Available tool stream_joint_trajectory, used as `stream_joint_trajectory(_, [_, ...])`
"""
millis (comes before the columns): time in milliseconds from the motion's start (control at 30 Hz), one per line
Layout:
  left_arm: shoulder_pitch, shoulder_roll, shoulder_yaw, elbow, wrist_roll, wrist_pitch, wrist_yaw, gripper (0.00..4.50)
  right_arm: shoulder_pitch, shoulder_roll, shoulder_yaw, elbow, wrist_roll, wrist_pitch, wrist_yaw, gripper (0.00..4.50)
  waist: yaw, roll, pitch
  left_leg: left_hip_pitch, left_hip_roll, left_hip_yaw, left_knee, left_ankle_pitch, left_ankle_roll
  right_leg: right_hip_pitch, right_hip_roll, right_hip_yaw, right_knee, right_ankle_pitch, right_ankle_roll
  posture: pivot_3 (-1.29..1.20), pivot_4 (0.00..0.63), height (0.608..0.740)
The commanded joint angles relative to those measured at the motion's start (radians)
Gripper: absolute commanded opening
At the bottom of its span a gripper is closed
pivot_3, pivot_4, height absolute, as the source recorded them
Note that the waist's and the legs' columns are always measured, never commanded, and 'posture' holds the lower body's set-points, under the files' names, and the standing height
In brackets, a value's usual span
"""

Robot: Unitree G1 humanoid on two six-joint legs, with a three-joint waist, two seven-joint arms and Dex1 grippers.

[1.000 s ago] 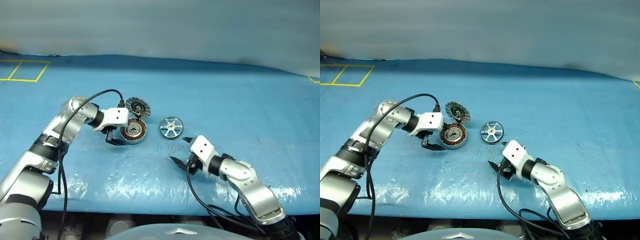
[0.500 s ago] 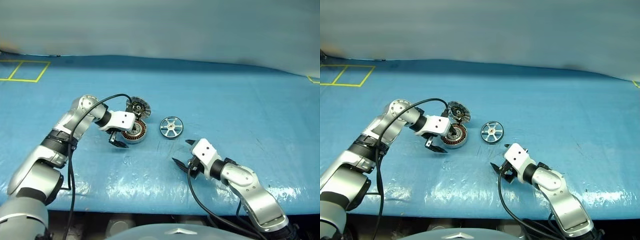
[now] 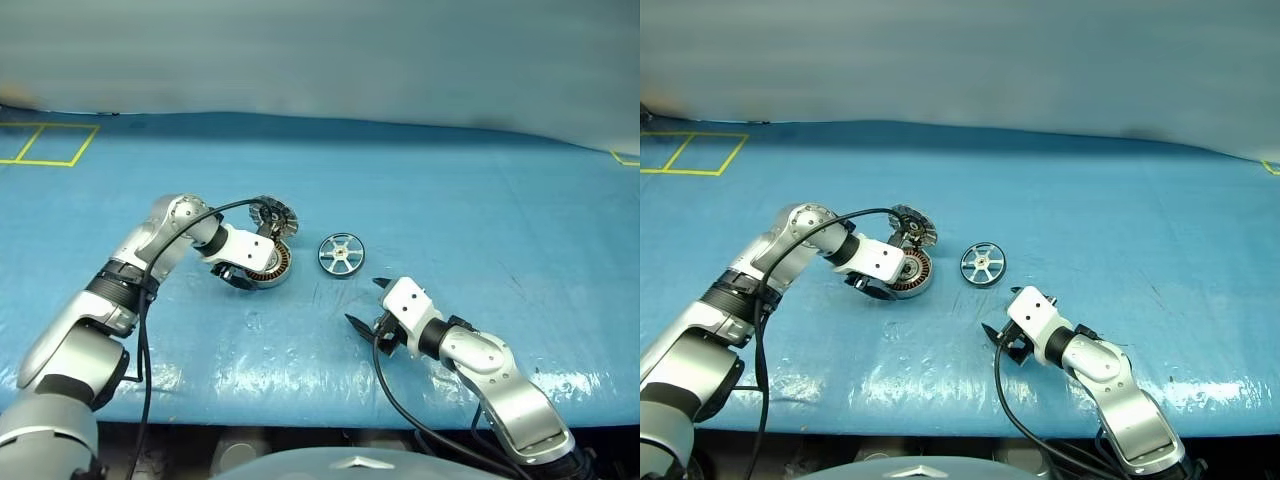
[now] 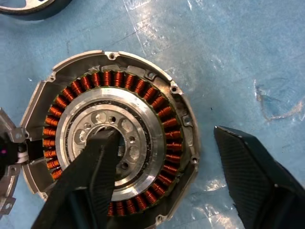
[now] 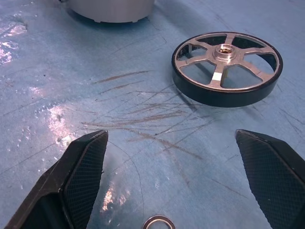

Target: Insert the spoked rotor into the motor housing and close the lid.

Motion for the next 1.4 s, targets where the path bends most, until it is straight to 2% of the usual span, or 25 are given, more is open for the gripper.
stream_joint_trajectory(33, [0.043,-0.02,-0.023,0.012,0.017,0.016,0.003,2.25,-0.015,0.001,0.001,-0.028,-0.013,-0.017,-0.008,4.5,0.003,0.003,-0.002,0.0,0.0,0.0,0.0,0.0,0.0,0.0,0.0,0.0,0.0,0.0,0.0,0.0,0.15,0.74])
stream_joint_trajectory(300, [0.079,-0.019,-0.019,-0.055,0.02,-0.016,-0.012,2.14,-0.011,0.013,-0.012,-0.032,-0.011,-0.016,-0.012,4.5,0.005,0.004,-0.004,0.0,-0.001,0.0,0.0,0.0,0.001,0.001,0.0,0.001,0.0,0.0,0.001,0.0,0.15,0.74])
stream_joint_trajectory(600, [0.132,-0.054,-0.016,-0.292,-0.1,0.147,-0.129,2.14,0.012,-0.003,-0.042,-0.046,0.001,-0.006,0.001,4.5,0.007,0.004,-0.004,0.0,-0.001,0.0,0.0,0.0,0.001,0.001,-0.001,0.001,-0.001,0.0,0.001,0.0,0.15,0.74])
stream_joint_trajectory(833, [0.133,-0.082,-0.06,-0.317,-0.069,0.205,-0.125,2.14,0.072,-0.049,-0.131,-0.069,0.021,-0.001,0.004,4.5,0.01,0.004,-0.004,0.0,-0.001,0.0,0.001,0.0,0.001,0.001,0.0,0.001,-0.001,0.0,0.001,0.0,0.15,0.74])
stream_joint_trajectory(1100, [0.137,-0.135,-0.035,-0.351,-0.15,0.308,-0.14,2.14,0.076,-0.026,-0.077,-0.061,-0.006,-0.007,-0.017,4.5,0.017,0.005,-0.005,-0.001,-0.002,0.0,0.001,0.0,0.001,0.001,-0.001,0.002,-0.001,0.0,0.001,0.0,0.15,0.74])
stream_joint_trajectory(1267, [0.131,-0.108,-0.036,-0.357,-0.139,0.303,-0.127,3.76,0.072,-0.028,-0.078,-0.053,-0.006,-0.009,-0.02,4.5,0.015,0.005,-0.005,-0.001,-0.002,0.0,0.001,0.0,0.001,0.0,0.0,0.002,-0.001,0.0,0.001,0.0,0.15,0.74])
stream_joint_trajectory(1400, [0.122,-0.072,-0.01,-0.383,-0.159,0.277,-0.12,3.76,0.065,-0.026,-0.076,-0.044,-0.004,-0.012,-0.018,4.5,0.009,0.004,-0.004,-0.001,-0.001,0.0,0.001,0.0,0.001,0.0,0.0,0.002,0.0,0.0,0.001,0.0,0.15,0.74])
